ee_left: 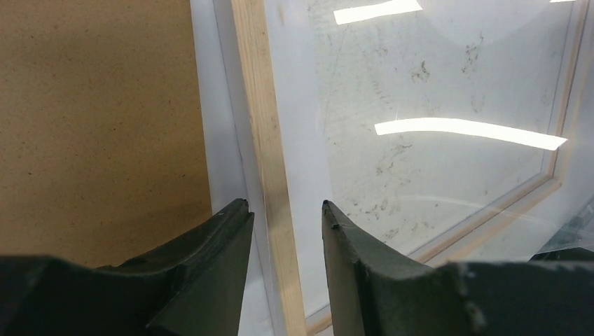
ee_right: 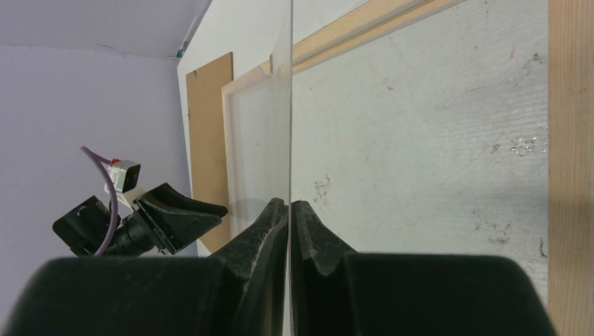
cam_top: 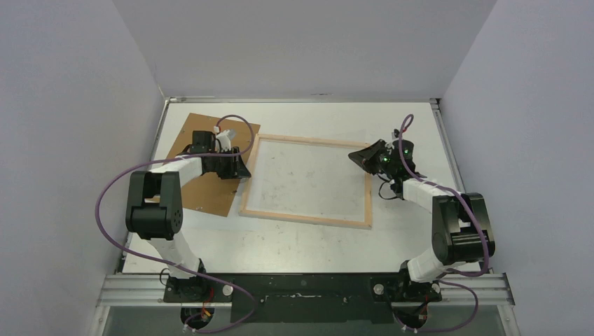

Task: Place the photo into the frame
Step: Place the photo frame item in the photo frame.

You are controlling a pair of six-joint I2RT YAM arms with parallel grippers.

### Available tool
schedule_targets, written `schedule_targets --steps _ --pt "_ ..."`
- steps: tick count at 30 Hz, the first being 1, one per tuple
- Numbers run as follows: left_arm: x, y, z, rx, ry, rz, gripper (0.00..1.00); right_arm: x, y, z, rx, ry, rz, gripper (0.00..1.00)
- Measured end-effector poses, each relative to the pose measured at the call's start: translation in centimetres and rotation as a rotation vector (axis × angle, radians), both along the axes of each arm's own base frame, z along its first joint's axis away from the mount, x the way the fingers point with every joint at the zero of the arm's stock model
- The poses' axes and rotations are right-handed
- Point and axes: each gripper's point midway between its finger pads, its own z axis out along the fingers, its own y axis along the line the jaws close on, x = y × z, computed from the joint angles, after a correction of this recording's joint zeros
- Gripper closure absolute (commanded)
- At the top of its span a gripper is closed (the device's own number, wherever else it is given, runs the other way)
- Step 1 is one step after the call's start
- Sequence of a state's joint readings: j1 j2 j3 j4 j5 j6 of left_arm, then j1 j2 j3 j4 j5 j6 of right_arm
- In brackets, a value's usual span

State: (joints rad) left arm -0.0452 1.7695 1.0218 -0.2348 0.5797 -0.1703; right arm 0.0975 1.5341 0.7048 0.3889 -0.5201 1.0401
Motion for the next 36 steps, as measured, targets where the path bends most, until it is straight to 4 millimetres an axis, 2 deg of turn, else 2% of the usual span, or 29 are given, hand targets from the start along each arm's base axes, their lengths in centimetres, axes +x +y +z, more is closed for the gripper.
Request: schedule_targets --steps 20,36 --pt "0.1 -0.3 -0.1 0.000 0.002 -0.007 0.61 -0.3 -0.1 -1.7 0.010 0.050 0.070 0.95" --pt "0.2 -0.3 0.0 0.000 -0.001 -0.007 0.61 -0.5 -0.6 -1.7 0.026 0.062 0.080 0.95"
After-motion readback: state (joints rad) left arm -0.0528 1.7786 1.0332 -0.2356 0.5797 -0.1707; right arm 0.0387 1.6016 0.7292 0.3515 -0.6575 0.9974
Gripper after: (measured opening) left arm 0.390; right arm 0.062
